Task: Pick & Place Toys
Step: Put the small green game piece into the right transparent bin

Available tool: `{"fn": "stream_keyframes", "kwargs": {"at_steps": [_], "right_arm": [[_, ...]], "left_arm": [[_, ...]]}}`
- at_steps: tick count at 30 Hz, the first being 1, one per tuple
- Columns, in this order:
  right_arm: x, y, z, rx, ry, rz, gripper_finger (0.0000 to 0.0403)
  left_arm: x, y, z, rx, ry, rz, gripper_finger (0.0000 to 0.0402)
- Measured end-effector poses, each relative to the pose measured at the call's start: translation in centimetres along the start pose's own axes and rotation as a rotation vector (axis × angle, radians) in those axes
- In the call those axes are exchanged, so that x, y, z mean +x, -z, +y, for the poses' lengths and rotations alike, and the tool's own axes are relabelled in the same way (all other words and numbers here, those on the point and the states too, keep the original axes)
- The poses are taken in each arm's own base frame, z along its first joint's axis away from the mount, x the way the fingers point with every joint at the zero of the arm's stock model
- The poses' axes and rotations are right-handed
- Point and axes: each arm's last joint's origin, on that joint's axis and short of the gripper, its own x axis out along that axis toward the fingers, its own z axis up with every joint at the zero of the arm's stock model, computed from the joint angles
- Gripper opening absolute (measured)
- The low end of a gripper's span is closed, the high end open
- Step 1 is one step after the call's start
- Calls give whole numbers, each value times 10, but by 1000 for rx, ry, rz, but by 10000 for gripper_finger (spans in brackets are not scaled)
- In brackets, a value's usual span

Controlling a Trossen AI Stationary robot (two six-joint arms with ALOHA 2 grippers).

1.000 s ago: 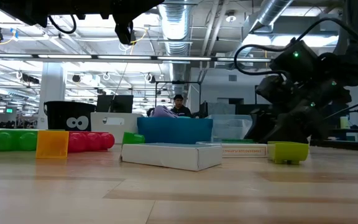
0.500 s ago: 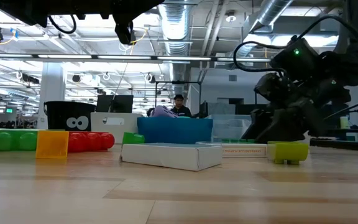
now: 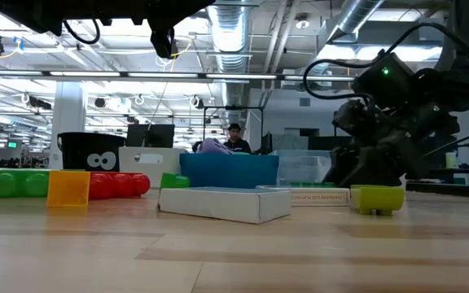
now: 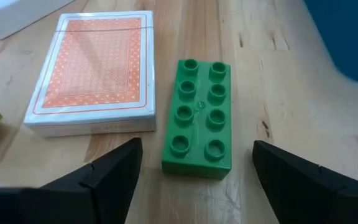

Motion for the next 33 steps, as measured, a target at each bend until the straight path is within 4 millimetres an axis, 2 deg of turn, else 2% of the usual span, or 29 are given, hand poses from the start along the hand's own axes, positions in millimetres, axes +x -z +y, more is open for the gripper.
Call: {"fn": "stream_keyframes", "kwargs": {"at_steps": [9, 12, 17, 23, 28, 33], "right_arm": [[3, -6, -1, 19, -1, 10, 300], [5, -9, -2, 30, 0, 23, 286], [7, -12, -3, 45, 5, 32, 233], [7, -12, -3, 98, 8, 33, 135], [7, -13, -2, 218, 9, 30, 137], [3, -16, 0, 249, 22, 17, 137]], "left_arm": [[0, 0, 0, -44, 1, 1, 76], [0, 0, -1, -44, 5, 1, 76], [0, 0, -1, -44, 5, 1, 76], [0, 0, -1, -44, 5, 1, 76], [0, 0, -1, -45, 5, 1, 76], [0, 0, -1, -45, 5, 2, 76]]}}
